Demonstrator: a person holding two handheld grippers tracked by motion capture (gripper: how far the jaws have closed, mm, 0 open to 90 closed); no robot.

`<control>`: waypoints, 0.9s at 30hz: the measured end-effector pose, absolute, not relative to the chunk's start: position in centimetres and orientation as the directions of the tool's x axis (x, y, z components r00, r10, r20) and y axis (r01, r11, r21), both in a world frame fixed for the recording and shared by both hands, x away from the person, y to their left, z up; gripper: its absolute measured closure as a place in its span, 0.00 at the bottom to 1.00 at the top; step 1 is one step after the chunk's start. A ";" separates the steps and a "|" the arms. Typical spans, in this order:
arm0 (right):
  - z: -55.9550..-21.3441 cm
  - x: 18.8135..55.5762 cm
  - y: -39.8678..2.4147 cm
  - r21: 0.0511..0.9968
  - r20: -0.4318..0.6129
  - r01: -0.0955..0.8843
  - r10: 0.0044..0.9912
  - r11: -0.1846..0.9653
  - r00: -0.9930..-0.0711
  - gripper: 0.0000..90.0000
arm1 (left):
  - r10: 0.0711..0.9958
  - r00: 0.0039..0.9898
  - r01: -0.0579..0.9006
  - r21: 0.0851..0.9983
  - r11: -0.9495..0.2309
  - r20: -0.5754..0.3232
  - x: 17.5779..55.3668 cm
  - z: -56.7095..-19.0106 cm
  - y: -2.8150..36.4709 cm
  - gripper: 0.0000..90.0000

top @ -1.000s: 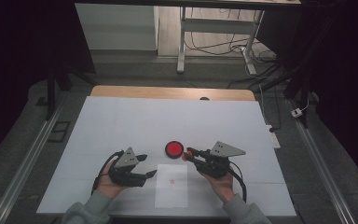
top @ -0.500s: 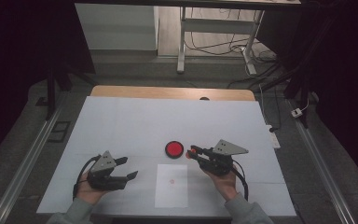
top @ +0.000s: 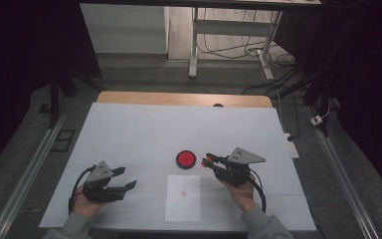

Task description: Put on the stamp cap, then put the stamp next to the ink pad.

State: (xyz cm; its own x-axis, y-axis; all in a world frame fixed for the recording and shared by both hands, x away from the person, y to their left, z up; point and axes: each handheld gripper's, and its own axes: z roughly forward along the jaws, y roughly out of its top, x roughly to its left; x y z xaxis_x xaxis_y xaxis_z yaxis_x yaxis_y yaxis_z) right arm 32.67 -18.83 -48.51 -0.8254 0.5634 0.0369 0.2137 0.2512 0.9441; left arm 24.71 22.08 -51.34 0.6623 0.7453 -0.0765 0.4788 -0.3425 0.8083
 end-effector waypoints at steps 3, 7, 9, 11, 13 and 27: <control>-48.5 32.7 -18.8 0.943 0.035 0.214 0.564 0.254 -0.825 0.80 | 0.745 0.663 0.480 0.806 -0.346 -0.074 24.8 -51.4 22.0 0.37; -48.5 32.7 -18.8 0.943 0.032 0.212 0.562 0.258 -0.826 0.80 | 0.747 0.661 0.481 0.806 -0.345 -0.075 24.8 -51.5 22.0 0.37; -48.5 32.7 -18.8 0.942 0.031 0.211 0.562 0.259 -0.826 0.80 | 0.745 0.662 0.484 0.806 -0.342 -0.081 24.8 -51.4 22.1 0.37; -48.5 32.8 -18.8 0.943 0.032 0.212 0.563 0.257 -0.826 0.80 | 0.746 0.661 0.484 0.806 -0.340 -0.082 24.8 -51.4 22.1 0.37; -48.5 32.9 -18.9 0.942 0.031 0.212 0.566 0.259 -0.824 0.80 | 0.746 0.661 0.484 0.806 -0.341 -0.082 24.9 -51.4 22.1 0.37; -49.6 35.1 -18.9 0.923 0.033 0.263 0.625 0.280 -0.780 0.80 | 0.741 0.667 0.486 0.800 -0.352 -0.080 25.0 -51.6 22.0 0.37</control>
State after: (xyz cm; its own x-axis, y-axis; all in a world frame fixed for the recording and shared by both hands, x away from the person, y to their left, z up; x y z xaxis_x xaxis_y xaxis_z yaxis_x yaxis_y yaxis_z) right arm 35.11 -18.89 -49.60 -0.7801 0.6247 0.0333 0.2635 0.2798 0.9232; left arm 24.96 21.97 -51.56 0.6669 0.7408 -0.0801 0.4865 -0.3515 0.7998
